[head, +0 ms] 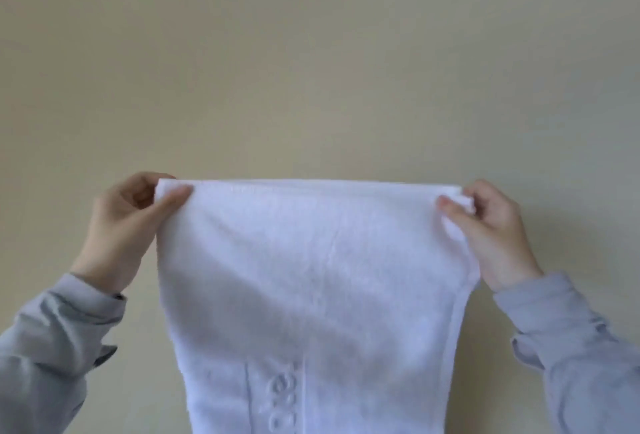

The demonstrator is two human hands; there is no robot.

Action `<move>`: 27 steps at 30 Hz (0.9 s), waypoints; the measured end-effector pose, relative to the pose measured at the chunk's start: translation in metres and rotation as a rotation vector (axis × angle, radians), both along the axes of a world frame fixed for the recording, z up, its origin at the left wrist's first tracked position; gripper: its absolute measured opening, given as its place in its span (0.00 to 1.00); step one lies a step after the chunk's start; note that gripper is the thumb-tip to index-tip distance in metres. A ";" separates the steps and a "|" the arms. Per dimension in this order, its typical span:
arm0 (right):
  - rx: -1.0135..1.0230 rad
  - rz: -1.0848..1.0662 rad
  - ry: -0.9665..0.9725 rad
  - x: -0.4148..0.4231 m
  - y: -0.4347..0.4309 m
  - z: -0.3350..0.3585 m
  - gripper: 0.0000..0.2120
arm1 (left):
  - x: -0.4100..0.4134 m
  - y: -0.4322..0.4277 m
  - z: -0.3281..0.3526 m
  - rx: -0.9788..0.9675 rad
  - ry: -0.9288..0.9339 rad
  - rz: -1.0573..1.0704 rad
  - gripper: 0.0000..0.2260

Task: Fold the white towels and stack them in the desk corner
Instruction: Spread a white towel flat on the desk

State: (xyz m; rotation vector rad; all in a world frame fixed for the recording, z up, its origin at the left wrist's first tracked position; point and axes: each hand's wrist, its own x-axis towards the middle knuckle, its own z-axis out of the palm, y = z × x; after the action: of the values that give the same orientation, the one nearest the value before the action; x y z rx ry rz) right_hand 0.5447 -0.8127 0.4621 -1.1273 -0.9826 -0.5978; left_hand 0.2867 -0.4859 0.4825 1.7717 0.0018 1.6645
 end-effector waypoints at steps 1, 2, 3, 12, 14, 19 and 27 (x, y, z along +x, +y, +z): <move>-0.061 -0.002 -0.009 -0.001 0.000 -0.001 0.16 | 0.000 0.000 -0.006 -0.020 0.060 0.004 0.05; -0.113 -0.002 -0.008 -0.003 -0.001 -0.003 0.16 | 0.000 -0.001 -0.012 -0.044 0.106 0.021 0.06; -0.126 0.018 -0.005 -0.005 -0.001 -0.001 0.16 | 0.000 -0.002 -0.015 -0.059 0.108 0.023 0.07; -0.163 0.318 0.259 -0.003 -0.015 0.010 0.21 | 0.002 -0.015 -0.026 -0.245 0.095 -0.219 0.10; -0.193 0.337 0.280 0.000 -0.019 0.004 0.20 | -0.001 -0.019 -0.022 -0.269 0.091 -0.284 0.08; -0.186 0.326 0.316 0.007 -0.027 -0.014 0.19 | 0.002 -0.030 -0.022 -0.287 0.119 -0.301 0.13; -0.216 0.104 0.240 0.035 -0.074 -0.016 0.09 | 0.028 -0.070 -0.029 -0.280 0.135 -0.279 0.17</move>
State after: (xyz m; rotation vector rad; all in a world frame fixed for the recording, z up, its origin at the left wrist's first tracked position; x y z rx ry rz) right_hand 0.5800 -0.8871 0.4461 -1.2973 -0.9059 -0.2688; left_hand 0.3148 -0.5560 0.4535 1.5869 0.0440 1.2779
